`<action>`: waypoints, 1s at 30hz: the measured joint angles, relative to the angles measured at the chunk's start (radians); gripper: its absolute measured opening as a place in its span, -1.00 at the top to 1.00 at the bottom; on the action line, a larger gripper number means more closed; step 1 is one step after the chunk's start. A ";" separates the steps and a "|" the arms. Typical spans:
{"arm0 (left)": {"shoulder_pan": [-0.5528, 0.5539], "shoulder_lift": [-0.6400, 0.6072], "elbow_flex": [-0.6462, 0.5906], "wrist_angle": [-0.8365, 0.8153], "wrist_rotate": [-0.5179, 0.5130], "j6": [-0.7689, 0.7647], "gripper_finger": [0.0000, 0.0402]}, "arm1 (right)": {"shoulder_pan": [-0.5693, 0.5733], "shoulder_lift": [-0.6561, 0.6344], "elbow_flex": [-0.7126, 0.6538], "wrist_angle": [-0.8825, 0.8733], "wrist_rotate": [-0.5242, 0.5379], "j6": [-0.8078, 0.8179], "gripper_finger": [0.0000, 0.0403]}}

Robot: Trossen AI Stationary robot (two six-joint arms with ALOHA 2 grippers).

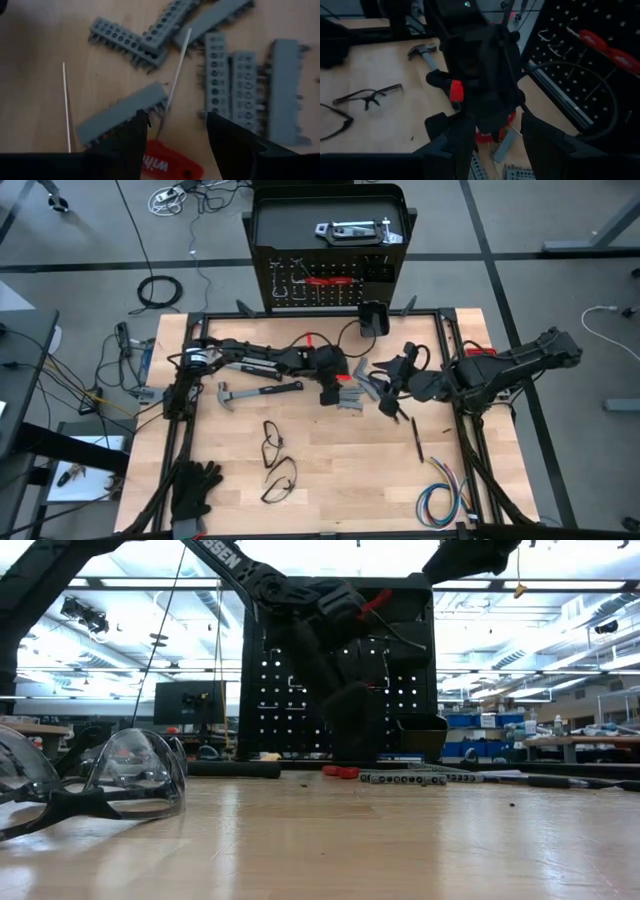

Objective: Hang tools onto peg board
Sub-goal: Hang the bottom T-shaped metric hex key on the pegboard

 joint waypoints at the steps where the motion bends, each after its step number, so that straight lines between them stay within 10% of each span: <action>1: 0.001 0.009 0.002 -0.018 -0.001 -0.011 0.00 | -0.002 0.000 0.000 0.000 -0.005 -0.003 0.16; 16: -0.017 0.092 0.091 -0.221 0.049 0.013 0.93 | -0.007 0.000 0.000 0.062 -0.060 -0.051 0.16; 30: -0.110 0.036 0.191 -0.354 0.020 0.117 1.00 | -0.088 0.104 0.001 0.063 -0.070 -0.060 0.16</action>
